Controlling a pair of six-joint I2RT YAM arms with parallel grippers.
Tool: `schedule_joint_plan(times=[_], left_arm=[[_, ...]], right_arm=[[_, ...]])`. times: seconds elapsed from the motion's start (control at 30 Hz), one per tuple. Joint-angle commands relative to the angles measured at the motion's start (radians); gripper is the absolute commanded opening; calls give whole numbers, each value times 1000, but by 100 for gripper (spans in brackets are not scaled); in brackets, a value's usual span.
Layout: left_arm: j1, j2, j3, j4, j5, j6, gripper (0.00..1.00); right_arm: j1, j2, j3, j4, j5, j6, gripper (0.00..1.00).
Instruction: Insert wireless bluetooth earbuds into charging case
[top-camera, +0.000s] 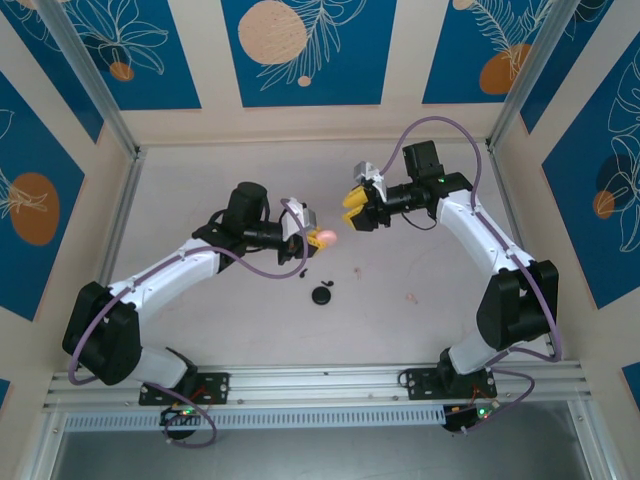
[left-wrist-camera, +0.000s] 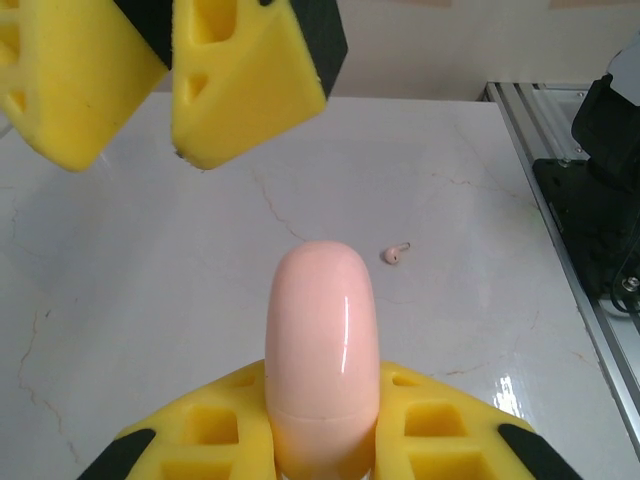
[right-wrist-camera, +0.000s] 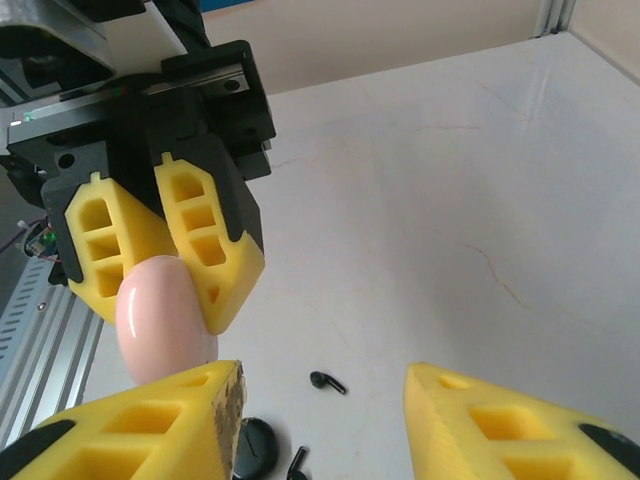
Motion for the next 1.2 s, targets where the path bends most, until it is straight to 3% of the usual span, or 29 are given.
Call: schedule_joint_plan(times=[0.0,0.33,0.67,1.17], left_arm=[[2,-5,7,34,19,-31,17],[2,-8,1,69,42,-66,17],[2,-14,4,68,60,-64,16],[2,-19,0,77,64,-72,15]], right_arm=[[21,-34,-2,-61,-51,-28,52],[132,-65,-58,-28,62,-82,61],[110,-38,-44,75,102,16,59],[45,14,5,126,47,131,56]])
